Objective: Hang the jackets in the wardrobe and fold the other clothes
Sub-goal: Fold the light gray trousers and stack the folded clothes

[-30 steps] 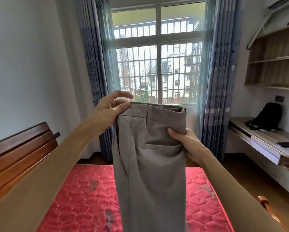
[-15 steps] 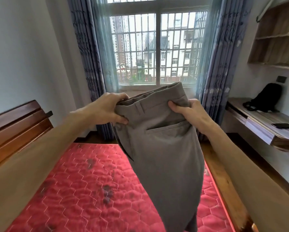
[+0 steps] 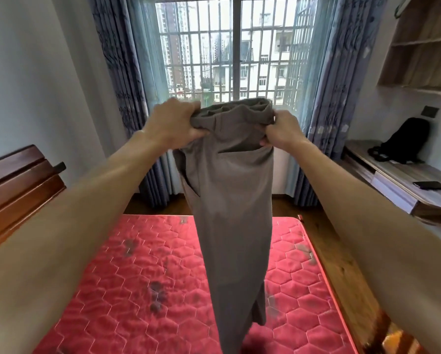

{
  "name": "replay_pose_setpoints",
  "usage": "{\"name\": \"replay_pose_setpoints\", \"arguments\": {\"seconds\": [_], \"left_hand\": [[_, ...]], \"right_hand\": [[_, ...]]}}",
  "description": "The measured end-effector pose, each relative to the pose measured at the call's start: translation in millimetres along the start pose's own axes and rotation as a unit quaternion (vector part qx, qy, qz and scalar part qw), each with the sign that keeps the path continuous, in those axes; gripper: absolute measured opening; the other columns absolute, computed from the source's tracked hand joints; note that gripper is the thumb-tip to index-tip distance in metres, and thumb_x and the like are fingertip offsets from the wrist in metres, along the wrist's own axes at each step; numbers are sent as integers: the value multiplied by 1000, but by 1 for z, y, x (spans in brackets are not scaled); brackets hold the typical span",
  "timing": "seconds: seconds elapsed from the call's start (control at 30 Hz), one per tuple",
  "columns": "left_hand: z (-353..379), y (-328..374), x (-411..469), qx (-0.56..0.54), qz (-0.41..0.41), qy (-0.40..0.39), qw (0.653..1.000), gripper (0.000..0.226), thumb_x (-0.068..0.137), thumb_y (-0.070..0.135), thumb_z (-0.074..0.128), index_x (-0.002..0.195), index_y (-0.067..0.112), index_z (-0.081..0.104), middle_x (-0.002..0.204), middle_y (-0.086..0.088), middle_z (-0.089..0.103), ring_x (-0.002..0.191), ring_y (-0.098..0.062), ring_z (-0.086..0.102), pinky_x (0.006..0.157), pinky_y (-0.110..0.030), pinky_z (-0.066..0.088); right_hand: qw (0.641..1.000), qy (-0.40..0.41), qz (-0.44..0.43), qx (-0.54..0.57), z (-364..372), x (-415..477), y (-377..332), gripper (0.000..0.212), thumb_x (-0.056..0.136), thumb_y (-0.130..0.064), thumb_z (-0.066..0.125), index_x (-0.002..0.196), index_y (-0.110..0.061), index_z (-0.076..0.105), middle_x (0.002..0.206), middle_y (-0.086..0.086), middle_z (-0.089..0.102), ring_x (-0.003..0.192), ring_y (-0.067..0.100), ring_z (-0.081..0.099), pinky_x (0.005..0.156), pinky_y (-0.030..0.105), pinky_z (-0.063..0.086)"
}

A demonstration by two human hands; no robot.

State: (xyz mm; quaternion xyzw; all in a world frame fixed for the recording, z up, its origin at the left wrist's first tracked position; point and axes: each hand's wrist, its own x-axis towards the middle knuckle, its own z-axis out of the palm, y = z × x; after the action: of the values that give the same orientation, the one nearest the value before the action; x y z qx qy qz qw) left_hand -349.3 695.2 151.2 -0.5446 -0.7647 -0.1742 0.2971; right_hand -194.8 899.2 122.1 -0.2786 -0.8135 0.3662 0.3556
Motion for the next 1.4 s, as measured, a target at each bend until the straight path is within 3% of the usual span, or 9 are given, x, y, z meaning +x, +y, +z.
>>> {"name": "replay_pose_setpoints", "arguments": {"seconds": [0.2, 0.4, 0.57, 0.67, 0.77, 0.9, 1.1, 1.23, 1.4], "left_hand": [[-26, -26, 12, -44, -15, -35, 998, 45, 74, 58, 78, 66, 22, 54, 59, 8, 50, 59, -16, 50, 64, -35, 48], [-44, -31, 7, -290, -99, -56, 950, 27, 70, 38, 89, 69, 25, 66, 63, 15, 63, 60, 2, 58, 57, -13, 45], [-41, -38, -6, -152, -38, -39, 987, 61, 58, 67, 81, 64, 14, 51, 60, 2, 44, 56, -10, 38, 55, -27, 29], [-51, -37, -15, -317, -116, 1, 941, 45, 64, 39, 91, 96, 15, 69, 79, 7, 66, 65, 1, 62, 61, -15, 49], [-52, -30, -30, -455, -190, -61, 868, 77, 71, 6, 87, 137, 17, 50, 111, 3, 64, 94, -3, 69, 74, -16, 58], [-29, -18, -58, -516, -249, -39, 819, 85, 65, 0, 89, 138, 13, 48, 113, 1, 66, 103, -10, 69, 83, -27, 60], [-41, -1, -55, -414, -170, 132, 885, 50, 63, 24, 95, 103, 11, 68, 96, 6, 71, 82, 2, 66, 71, -14, 54], [-61, 17, -37, -356, -128, 189, 906, 42, 64, 44, 92, 82, 24, 61, 81, 10, 65, 69, 4, 57, 62, -12, 46], [-78, 8, -25, -296, -98, 53, 949, 39, 66, 60, 79, 76, 27, 61, 72, 9, 62, 58, 3, 56, 54, -10, 41]], "right_hand": [[995, 12, -94, -33, 12, 0, -16, 19, 89, -7, 59, 86, -26, 61, 115, 8, 68, 109, 24, 60, 91, 34, 49], [993, 27, -106, 45, 21, -14, -15, 24, 98, -23, 54, 120, -13, 53, 113, 6, 66, 101, 23, 64, 84, 35, 52], [993, 47, -105, -6, 29, -24, -14, 24, 98, -18, 53, 116, -7, 66, 110, 11, 71, 104, 26, 64, 90, 35, 50], [988, 79, -78, 107, 28, -29, -20, 22, 96, -17, 52, 111, -9, 66, 107, 9, 71, 101, 23, 66, 94, 40, 53], [970, 66, -54, 226, 30, -40, -31, 15, 99, -21, 51, 97, -24, 65, 98, 2, 71, 92, 20, 67, 86, 41, 56], [956, 21, -36, 289, 26, -59, -38, 9, 100, -27, 55, 99, -24, 63, 68, -4, 64, 55, 8, 53, 55, 35, 47], [972, -122, -165, 111, -27, -71, -58, 27, 87, -24, 74, 112, -26, 63, 100, -12, 67, 83, -6, 65, 71, 14, 54], [972, 62, -212, 74, -47, -59, -64, 6, 87, -25, 75, 90, -23, 70, 82, -11, 69, 67, -13, 60, 65, 11, 48], [996, -45, -76, 9, -57, -60, -52, 51, 82, -50, 74, 91, -1, 74, 90, 11, 75, 79, 14, 69, 77, 30, 56]]}}
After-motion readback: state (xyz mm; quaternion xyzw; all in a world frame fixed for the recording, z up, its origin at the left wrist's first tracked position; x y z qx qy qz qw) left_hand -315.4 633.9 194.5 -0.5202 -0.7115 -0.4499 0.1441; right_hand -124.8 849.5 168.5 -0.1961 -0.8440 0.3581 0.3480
